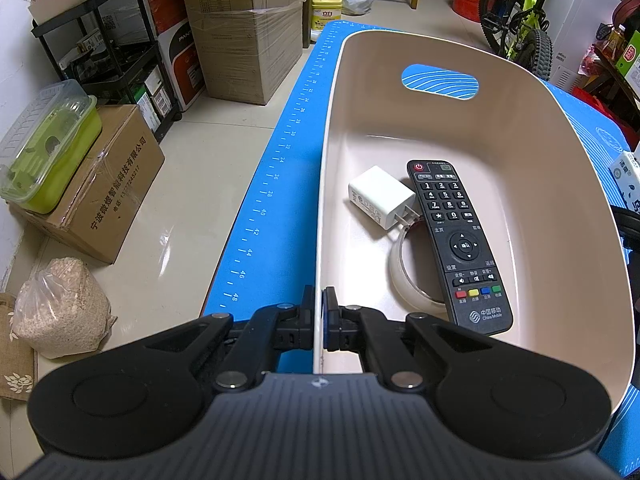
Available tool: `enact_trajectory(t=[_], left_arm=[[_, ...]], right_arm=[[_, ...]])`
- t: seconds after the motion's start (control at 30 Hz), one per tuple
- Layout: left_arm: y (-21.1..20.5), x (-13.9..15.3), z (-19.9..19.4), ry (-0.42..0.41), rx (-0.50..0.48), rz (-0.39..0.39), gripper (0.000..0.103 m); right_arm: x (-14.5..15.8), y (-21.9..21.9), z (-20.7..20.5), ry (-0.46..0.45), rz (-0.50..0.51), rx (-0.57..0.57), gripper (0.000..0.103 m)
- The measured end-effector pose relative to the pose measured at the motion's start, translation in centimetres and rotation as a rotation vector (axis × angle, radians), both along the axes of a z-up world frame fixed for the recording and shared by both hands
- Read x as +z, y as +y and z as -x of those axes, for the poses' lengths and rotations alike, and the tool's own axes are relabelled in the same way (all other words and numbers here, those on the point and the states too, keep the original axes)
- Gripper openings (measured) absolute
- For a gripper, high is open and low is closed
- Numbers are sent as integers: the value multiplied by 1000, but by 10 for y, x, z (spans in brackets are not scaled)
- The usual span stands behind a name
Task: Organize rigid objects
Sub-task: 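Open the right gripper, move to the white pill bottle and grasp it, then lower the white pill bottle into the bin and open the right gripper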
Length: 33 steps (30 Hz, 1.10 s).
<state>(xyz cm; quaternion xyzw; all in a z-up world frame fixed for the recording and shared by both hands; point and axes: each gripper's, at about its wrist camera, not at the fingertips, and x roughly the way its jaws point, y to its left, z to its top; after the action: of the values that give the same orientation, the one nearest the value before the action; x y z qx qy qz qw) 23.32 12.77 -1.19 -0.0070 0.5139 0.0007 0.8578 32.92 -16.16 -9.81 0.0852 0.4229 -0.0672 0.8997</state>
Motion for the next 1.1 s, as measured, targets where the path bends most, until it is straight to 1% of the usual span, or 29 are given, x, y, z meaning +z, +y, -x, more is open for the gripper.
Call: enact_trajectory(t=[0.17, 0.27, 0.43, 0.57, 0.7, 0.83, 0.97, 1.1], left_arm=[[0, 0, 0, 0, -1, 0, 4], [0, 0, 0, 0, -1, 0, 4], [0, 0, 0, 0, -1, 0, 4], [1, 0, 0, 0, -1, 0, 4], [1, 0, 0, 0, 0, 0, 4], [1, 0, 0, 0, -1, 0, 4], [1, 0, 0, 0, -1, 1, 4], [1, 0, 0, 0, -1, 1, 4]], right_arm=[[3, -1, 10, -34, 19, 9, 46], [12, -2, 20, -71, 46, 26, 46], [38, -4, 35, -137, 47, 46, 46], [69, 2, 46, -216, 45, 86, 46], [105, 24, 54, -305, 42, 177, 46], [133, 53, 56, -364, 18, 281, 46], [145, 89, 49, -365, 0, 386, 46], [142, 126, 39, -311, -17, 493, 46]])
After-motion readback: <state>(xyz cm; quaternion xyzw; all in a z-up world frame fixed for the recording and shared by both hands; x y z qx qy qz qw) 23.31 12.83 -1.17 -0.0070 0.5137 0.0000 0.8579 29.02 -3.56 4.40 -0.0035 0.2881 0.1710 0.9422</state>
